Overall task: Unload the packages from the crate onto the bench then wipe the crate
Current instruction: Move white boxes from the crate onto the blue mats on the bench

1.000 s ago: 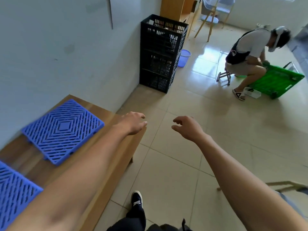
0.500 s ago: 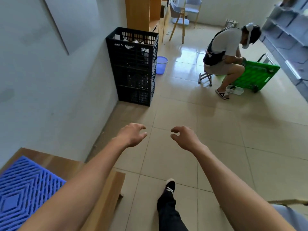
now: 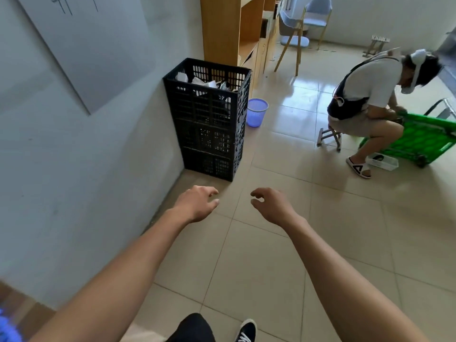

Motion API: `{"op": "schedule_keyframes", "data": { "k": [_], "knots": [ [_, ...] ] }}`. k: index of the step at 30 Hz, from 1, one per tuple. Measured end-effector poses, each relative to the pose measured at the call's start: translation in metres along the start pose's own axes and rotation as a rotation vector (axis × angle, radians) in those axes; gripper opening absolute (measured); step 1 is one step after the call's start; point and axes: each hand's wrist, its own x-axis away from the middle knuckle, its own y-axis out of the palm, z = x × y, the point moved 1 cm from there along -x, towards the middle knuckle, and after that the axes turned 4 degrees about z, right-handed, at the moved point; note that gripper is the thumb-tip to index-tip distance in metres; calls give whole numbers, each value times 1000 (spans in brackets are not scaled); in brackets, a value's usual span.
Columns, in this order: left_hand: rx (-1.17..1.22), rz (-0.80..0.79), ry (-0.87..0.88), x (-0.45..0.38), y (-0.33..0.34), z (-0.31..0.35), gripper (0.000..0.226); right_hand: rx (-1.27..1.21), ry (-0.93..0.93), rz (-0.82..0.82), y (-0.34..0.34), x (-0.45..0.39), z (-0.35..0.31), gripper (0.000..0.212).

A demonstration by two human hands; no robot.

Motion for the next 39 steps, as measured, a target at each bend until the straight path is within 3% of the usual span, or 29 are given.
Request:
{"op": "schedule_keyframes", "data": {
  "k": [9, 20, 29, 39],
  "knots": [
    [90, 39, -99, -138, -36, -62, 43, 2, -54, -54, 3, -177, -43, 55],
    [209, 147, -120, -311, -114, -110, 37, -35, -71, -22, -3, -360, -101, 37],
    [168, 126, -127, -449, -134, -123, 37, -127, -59, -23, -14, -507, -94, 42],
    [171, 309, -158, -598, -184, -123, 40, -258, -154, -2, -44, -686, -114, 43]
  ]
}}
